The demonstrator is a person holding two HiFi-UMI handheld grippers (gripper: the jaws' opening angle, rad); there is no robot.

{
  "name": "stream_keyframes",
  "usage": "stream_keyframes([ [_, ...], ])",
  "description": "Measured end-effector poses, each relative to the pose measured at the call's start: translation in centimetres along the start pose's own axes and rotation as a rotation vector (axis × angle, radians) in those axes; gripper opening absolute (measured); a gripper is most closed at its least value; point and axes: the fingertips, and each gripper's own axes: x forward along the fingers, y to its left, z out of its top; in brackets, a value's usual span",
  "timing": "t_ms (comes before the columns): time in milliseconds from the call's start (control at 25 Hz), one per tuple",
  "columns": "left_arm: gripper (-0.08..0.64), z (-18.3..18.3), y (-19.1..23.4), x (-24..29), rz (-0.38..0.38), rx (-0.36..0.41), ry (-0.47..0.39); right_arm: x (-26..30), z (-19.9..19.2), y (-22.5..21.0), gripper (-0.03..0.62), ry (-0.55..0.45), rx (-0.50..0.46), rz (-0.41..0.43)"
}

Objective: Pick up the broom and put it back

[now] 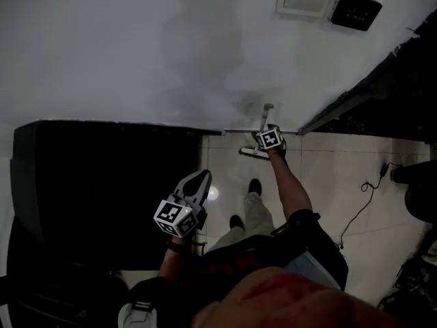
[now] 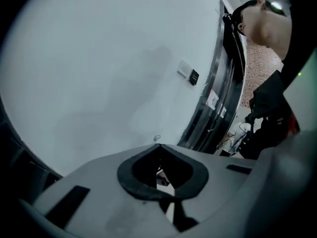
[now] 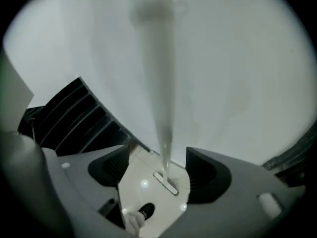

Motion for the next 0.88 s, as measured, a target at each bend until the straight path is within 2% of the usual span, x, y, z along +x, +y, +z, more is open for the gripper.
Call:
stream_keyframes([
  [120,0.006,0.1,-2.2,-0.8,-0.039,0.015,-0.013,-5.6,2.6,0.4,0.324,-0.133,0.075,-0.013],
  [200,0.006,-0.7,-4.3,-2.7,-0.071,0.048,-0.016,-12.1,2.3,3.5,0.279,-0.249,0.09,-0.024],
  [280,0.006,-1.6,-6.9,-5.3,-0.108,0.104,-0.041,-20.4,1.1,7.9,0.216,-0.401,0.116,-0.012],
  [360,0.006,-2.7,-9.9,-9.6,-0.128,0.139,-0.074,-30.5,-1.2,14.1,0.103,-0.563,0.158,0.005],
  [440,0.006,-3.5,-11.4,-13.3,-0.122,0.163,-0.088,-39.6,-2.6,20.2,0.018,-0.707,0.144,0.005],
  [480,0.005,-3.6,-11.8,-14.3,-0.116,0.174,-0.086,-43.1,-2.8,22.6,0.0,-0.759,0.112,-0.004],
  [600,0.006,-3.7,-13.9,-16.5,-0.107,0.195,-0.081,-50.5,-4.1,28.2,0.0,-0.819,0.014,-0.041],
  [720,0.005,-5.0,-18.5,-20.4,-0.094,0.221,-0.125,-56.8,-7.4,32.4,0.0,-0.845,-0.027,-0.082],
  [800,0.006,-5.5,-21.0,-21.8,-0.079,0.254,-0.133,-59.1,-8.7,33.2,0.0,-0.863,-0.028,-0.077],
  [880,0.005,-5.4,-22.6,-22.1,-0.069,0.257,-0.146,-60.3,-8.5,33.3,0.0,-0.871,-0.043,-0.051],
])
